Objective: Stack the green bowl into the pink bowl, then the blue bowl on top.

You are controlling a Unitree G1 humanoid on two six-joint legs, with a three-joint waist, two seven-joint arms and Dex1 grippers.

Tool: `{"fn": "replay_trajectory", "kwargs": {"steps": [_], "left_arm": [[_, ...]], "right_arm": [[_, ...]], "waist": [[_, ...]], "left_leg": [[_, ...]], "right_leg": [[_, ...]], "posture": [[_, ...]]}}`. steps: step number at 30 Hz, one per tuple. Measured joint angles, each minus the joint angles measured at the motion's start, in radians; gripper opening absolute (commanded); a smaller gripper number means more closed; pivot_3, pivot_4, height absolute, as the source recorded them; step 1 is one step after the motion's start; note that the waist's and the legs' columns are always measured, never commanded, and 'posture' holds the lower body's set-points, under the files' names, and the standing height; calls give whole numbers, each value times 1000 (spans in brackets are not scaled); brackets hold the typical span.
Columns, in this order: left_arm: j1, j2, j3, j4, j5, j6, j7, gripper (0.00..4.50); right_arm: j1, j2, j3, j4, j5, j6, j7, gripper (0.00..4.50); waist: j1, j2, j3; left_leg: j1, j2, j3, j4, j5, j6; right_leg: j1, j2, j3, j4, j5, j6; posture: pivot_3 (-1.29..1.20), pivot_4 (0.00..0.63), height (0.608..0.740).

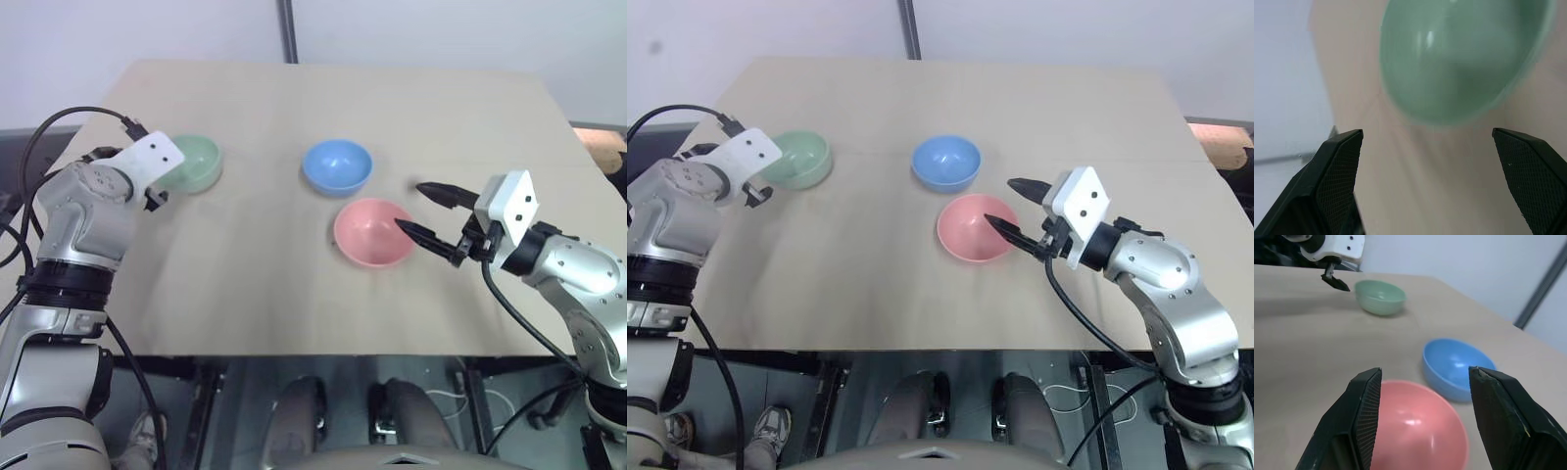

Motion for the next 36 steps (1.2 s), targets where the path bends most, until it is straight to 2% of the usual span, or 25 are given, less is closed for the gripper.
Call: {"fn": "replay_trajectory", "kwargs": {"steps": [9, 17, 22, 24, 26, 33, 36], "left_arm": [[-26, -40, -62, -16, 3, -65, 16, 4500], [-95, -73, -136, 126, 26, -194, 20, 4500], [-111, -76, -157, 175, 44, -234, 20, 4500], [-114, -77, -165, 188, 47, -243, 20, 4500], [-116, -79, -171, 204, 52, -253, 20, 4500], [-118, -96, -172, 218, 62, -258, 20, 4500], [-118, -101, -173, 222, 65, -278, 19, 3682]], "right_arm": [[-35, -2, 25, 58, -8, -32, 20, 3096], [-69, -10, 52, 89, -17, -62, 42, 3096], [-97, 28, 51, 94, 32, -20, 23, 3096], [-105, 40, 51, 94, 67, 9, 19, 3640], [-115, 52, 49, 94, 101, 20, 15, 4450], [-132, 63, 49, 93, 118, 32, -7, 4483], [-138, 64, 49, 94, 101, 29, -27, 4500]], "waist": [[-2, 0, 0], [-3, 0, 0], [-3, 0, 0], [-3, 0, 0], [-3, 0, 0], [-3, 0, 0], [-3, 0, 0]], "left_leg": [[-1, 0, 0, 0, 0, 0], [-1, 0, 1, 0, 0, 0], [-1, 0, 1, 0, 0, 0], [-1, 0, 1, 0, 0, 0], [-1, 0, 1, 0, 0, 0], [-1, 0, 1, 0, 0, 0], [-1, 0, 1, 0, 0, 0]], "right_leg": [[-1, -1, 0, 0, 1, -2], [-1, -1, 0, 1, 1, -2], [-1, -1, 0, 0, 1, -2], [-1, -1, 0, 1, 2, -2], [-1, -1, 0, 1, 2, -2], [-1, -1, 0, 1, 2, -2], [-1, -1, 0, 1, 2, -2]], "posture": [[0, 150, 740], [0, 150, 740], [0, 150, 740], [0, 150, 740], [0, 150, 740], [0, 150, 740], [0, 150, 740]]}}
